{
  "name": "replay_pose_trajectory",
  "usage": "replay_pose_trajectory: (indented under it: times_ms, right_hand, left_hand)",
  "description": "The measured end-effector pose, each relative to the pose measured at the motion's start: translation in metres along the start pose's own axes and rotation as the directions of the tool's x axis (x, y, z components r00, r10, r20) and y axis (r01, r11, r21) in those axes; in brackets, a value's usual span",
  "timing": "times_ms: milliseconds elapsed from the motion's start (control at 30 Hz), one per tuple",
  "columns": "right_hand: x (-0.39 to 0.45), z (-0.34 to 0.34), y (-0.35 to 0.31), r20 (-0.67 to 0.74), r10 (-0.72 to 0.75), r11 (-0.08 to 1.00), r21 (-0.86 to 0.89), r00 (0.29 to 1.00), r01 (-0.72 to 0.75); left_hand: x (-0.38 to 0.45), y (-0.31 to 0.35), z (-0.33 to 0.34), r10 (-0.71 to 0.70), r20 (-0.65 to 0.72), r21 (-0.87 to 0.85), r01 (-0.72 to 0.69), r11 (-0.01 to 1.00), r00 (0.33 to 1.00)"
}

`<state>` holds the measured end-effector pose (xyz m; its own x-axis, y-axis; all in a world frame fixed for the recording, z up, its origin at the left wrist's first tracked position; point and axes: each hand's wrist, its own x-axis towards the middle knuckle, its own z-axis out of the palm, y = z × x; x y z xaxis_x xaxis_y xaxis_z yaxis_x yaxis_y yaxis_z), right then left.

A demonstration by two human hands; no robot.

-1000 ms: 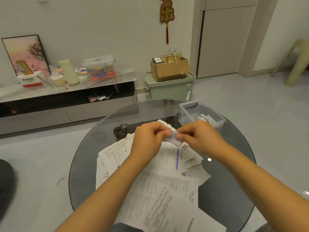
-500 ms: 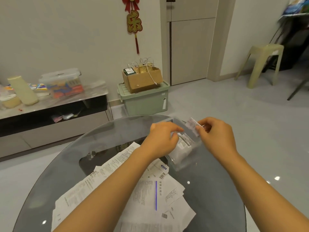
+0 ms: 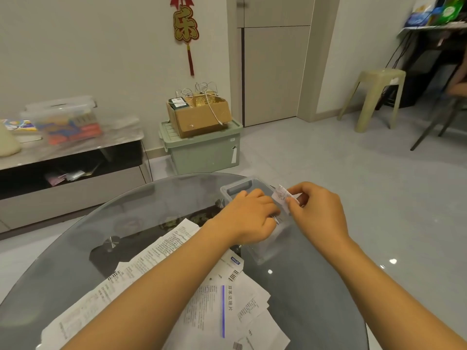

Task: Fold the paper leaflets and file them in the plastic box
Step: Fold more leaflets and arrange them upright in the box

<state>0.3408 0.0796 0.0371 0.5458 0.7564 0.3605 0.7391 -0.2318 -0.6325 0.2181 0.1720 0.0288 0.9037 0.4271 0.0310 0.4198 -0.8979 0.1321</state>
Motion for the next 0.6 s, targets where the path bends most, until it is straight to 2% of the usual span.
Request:
replay_pose_trajectory:
  times_ms: [300, 467, 600]
  right_hand:
    - [-0.001, 0.010, -0.002, 0.027, -0.028, 0.969, -0.246, 0.999, 0.034]
    - [0.002, 0.016, -0.010, 0.117, -0.042, 0.865, -0.492, 0.992, 0.095]
    - [0.014, 0.019, -0.014, 0.141, 0.042, 0.805, -0.591, 0.989, 0.050]
  left_hand:
    - [-0.009, -0.004, 0.003, -0.014, -0.055, -0.068, 0.010, 0.998, 0.998]
    - [-0.010, -0.006, 0.006, -0.029, -0.068, -0.097, 0.023, 0.995, 0.997]
    - [-0.009, -0.005, 0.006, -0.044, -0.081, -0.136, 0.032, 0.990, 0.996]
